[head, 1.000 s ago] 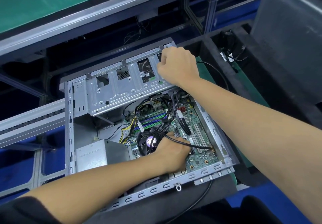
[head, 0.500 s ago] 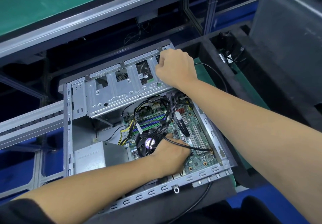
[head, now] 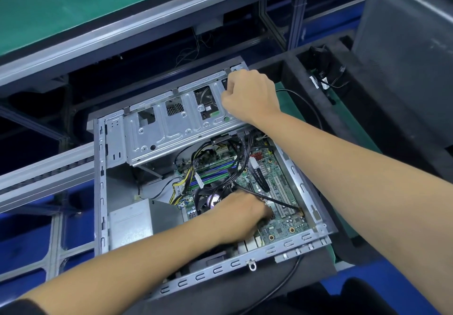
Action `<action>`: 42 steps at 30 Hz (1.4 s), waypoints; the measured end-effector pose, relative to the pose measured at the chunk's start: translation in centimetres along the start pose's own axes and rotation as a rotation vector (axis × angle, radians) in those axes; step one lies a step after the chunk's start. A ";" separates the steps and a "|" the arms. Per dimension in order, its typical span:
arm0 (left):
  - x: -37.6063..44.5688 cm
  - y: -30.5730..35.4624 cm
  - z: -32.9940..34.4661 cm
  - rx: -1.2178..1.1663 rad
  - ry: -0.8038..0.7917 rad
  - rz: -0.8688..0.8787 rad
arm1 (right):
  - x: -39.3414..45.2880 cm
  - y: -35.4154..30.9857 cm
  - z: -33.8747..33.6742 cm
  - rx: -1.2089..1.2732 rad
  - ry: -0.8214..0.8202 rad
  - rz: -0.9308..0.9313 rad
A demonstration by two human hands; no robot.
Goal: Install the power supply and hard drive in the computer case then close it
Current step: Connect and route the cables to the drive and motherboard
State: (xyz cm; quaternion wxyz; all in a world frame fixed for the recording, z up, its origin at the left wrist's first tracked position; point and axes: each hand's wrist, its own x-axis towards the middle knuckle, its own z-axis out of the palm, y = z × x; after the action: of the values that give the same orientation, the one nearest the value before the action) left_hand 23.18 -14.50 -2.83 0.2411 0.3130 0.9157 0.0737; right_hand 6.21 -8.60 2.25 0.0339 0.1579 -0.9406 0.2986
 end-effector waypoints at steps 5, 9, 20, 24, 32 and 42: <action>-0.4 0.2 -0.4 0.105 -0.081 0.137 | -0.1 -0.1 -0.2 -0.009 -0.007 -0.001; -0.7 0.4 -0.5 0.171 -0.023 0.215 | -0.2 -0.2 -0.3 -0.012 -0.012 -0.002; -0.3 0.2 0.9 0.235 -0.072 0.161 | -0.1 -0.1 -0.2 0.006 -0.006 0.000; 0.1 0.5 0.9 0.321 -0.077 0.124 | -0.1 -0.1 -0.2 0.007 -0.006 0.005; 0.5 0.4 1.1 0.310 -0.083 0.072 | -0.1 -0.1 -0.2 0.005 -0.009 0.005; 0.5 0.7 1.1 0.320 -0.053 0.100 | -0.1 -0.2 -0.1 -0.008 -0.012 0.008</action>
State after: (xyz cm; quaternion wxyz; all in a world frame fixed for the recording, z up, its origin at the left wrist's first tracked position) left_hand 23.82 -13.66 -3.77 0.2083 0.3945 0.8923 -0.0692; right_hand 6.33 -8.62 2.41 0.0279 0.1559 -0.9426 0.2941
